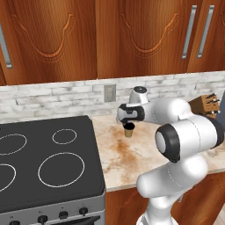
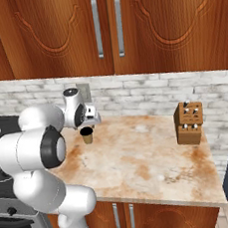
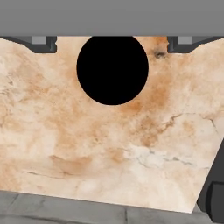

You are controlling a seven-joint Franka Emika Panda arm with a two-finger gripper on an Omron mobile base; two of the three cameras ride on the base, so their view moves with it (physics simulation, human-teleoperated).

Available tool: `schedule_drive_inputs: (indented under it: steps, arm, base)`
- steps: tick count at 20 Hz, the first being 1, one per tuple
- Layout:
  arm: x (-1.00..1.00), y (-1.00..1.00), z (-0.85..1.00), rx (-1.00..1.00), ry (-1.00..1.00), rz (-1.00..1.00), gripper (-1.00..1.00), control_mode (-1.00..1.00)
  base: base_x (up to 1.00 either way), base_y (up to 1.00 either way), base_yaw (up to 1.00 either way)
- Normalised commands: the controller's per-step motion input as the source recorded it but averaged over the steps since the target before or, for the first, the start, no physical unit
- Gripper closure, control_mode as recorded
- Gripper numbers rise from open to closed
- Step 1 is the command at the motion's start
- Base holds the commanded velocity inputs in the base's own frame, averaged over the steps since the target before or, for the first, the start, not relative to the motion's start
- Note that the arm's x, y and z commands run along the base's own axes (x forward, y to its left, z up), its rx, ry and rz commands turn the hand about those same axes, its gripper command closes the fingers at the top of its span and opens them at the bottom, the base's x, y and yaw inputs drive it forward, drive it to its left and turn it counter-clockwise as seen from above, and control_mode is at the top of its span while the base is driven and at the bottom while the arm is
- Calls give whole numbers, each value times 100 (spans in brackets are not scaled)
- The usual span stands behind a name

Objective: Move the drinks to the dining counter.

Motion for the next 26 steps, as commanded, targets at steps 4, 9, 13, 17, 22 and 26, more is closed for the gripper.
schedule_drive_inputs:
  steps: [4, 9, 13, 17, 22, 26]
  arm:
    - [5, 0, -17, 0, 2, 0, -100, -100]
    - [5, 2, -16, 0, 1, 0, -100, -100]
    - [10, 0, -11, 0, 0, 0, -100, -100]
    - [27, 0, -18, 0, 0, 0, -100, -100]
    - [24, 0, -20, 0, 0, 0, -100, -100]
    - [3, 0, -11, 0, 0, 0, -100, -100]
  base:
    - [0, 0, 0]
    - [0, 0, 0]
    - [0, 0, 0]
    - [0, 0, 0]
    - [0, 0, 0]
    - [0, 0, 0]
